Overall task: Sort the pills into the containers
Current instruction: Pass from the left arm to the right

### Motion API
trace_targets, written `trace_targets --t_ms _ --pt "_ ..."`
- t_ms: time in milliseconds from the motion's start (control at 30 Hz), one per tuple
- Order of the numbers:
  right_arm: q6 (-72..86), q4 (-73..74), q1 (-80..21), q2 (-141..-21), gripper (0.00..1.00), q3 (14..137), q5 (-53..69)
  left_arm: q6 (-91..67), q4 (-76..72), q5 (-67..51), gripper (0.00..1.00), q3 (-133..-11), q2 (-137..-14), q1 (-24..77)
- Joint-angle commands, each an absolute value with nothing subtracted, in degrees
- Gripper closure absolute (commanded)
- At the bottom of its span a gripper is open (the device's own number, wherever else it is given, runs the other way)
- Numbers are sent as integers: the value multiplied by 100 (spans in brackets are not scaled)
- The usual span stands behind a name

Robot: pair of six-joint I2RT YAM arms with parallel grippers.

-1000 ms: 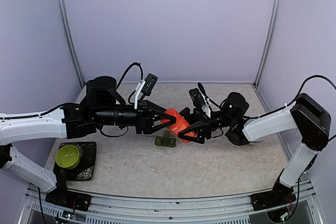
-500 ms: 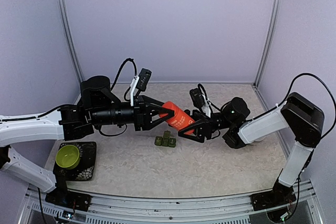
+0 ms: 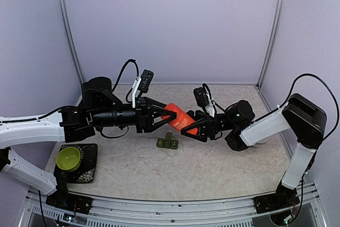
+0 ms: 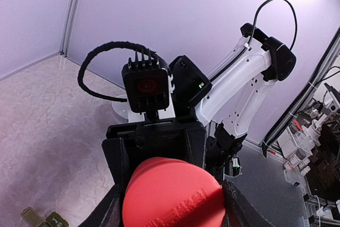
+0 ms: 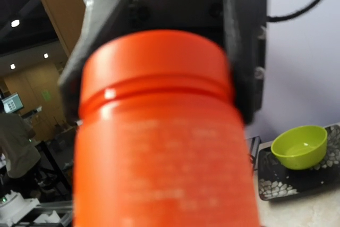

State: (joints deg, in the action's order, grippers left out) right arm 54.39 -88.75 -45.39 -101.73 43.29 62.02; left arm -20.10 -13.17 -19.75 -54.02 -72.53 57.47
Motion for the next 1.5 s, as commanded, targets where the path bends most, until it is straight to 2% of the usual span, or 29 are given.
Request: trace_targets --t_ms 0,133,233,433,633,733,833,900,967,1067,1133,1167,1467 --pt "5777 -9616 -4587 -10348 46 4400 6151 -1934 -1529 -2026 91 -5414 -7294 5782" --pt "5825 -9658 -4588 -10384 59 4408 6147 -1942 -1545 -1983 90 -5422 -7329 5783" --pt "5741 -9609 -4588 -10351 64 4358 6097 -1980 -1515 -1943 88 -5446 -7371 5783" --pt "4675 -8322 -4588 -9929 69 4236 5807 -2350 -1148 -1354 85 -5650 -7514 5779" --pt "2386 -5522 -4642 -8940 72 4197 4346 -3427 -875 -817 83 -5735 -7802 5757" --pt "1753 -4896 -4779 -8568 74 4160 3488 -3940 -967 -773 75 -5698 -7936 5761" --pt "1410 -4660 -4886 -8348 76 4081 2893 -4102 -1104 -885 72 -5706 -8033 5779" --pt "1394 -4738 -4904 -8254 76 3972 2795 -4107 -1149 -937 66 -5729 -8036 5785" --pt "1427 -4833 -4904 -8171 78 3896 2781 -4087 -1206 -975 55 -5723 -7998 5792" --pt "1463 -4881 -4904 -8104 83 3872 2844 -4014 -1340 -1108 31 -5691 -7894 5790" --pt "1493 -4853 -4899 -8100 84 3876 2997 -3900 -1386 -1105 8 -5687 -7804 5792" --pt "1516 -4850 -4904 -8107 85 3876 3068 -3821 -1385 -1090 2 -5691 -7764 5780" --pt "1755 -4983 -5060 -8181 86 3876 3409 -3119 -1851 -1189 1 -5594 -7592 5707"
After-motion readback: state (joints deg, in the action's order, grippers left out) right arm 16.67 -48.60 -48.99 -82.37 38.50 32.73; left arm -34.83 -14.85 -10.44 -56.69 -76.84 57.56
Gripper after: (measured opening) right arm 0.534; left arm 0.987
